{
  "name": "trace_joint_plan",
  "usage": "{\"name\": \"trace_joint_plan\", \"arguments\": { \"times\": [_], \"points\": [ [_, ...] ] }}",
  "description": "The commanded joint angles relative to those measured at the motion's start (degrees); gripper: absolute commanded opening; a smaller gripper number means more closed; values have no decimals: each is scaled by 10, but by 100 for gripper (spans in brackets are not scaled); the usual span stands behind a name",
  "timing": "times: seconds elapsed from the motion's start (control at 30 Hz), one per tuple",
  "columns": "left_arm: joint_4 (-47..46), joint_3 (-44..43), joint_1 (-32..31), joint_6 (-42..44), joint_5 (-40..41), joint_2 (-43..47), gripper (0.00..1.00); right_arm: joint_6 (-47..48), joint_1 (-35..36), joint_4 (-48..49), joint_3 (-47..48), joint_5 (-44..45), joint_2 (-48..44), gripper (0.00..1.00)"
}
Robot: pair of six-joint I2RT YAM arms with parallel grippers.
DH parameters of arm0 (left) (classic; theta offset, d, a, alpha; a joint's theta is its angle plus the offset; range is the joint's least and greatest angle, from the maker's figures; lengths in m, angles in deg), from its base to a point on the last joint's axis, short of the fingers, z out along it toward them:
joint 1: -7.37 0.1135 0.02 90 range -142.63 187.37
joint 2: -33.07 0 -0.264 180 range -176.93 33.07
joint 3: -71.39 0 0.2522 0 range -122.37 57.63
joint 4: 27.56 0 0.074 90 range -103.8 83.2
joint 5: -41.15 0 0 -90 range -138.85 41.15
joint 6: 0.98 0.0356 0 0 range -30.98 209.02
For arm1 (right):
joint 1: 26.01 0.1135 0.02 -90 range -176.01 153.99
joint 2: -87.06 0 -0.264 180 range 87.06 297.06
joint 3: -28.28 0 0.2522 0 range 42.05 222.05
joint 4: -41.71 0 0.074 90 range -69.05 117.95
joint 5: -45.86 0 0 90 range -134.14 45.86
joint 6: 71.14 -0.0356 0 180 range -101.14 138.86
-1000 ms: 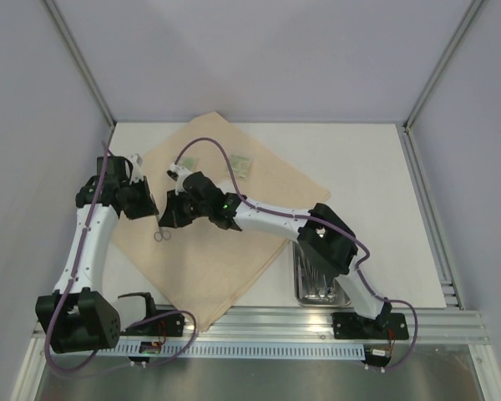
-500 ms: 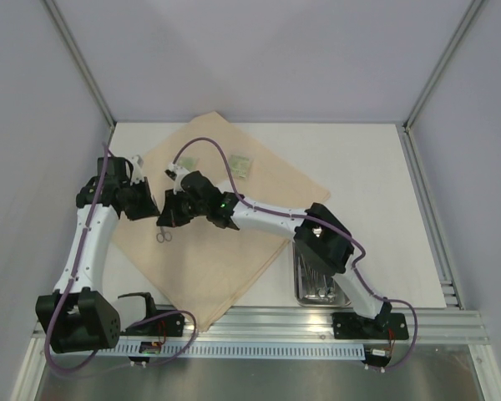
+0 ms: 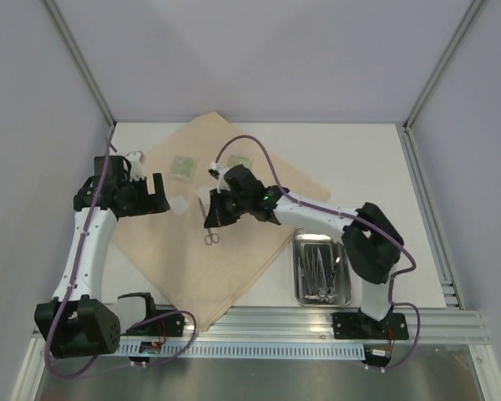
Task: Prepare the surgical pack
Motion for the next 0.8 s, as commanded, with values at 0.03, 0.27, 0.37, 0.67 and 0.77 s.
{"name": "trace_joint_plan", "arguments": {
  "times": [0.03,0.27,0.37,0.67,0.77],
  "points": [
    [-1,-18,-2,75,-4,18,100,36,-77,-89,-146,-61,-155,1],
    [-7,30,-2,117,-47,34,100,24,-187,-249,-367,-52,-394,1],
    [-12,37,-2,114,-68,37,100,-5,-257,-299,-435,-68,-466,0],
    [-30,60,-3,115,-105,54,100,3,-312,-430,-469,12,-507,1],
    [-33,60,-2,119,-109,56,100,-12,-323,-429,-472,48,-508,1]
  ]
}}
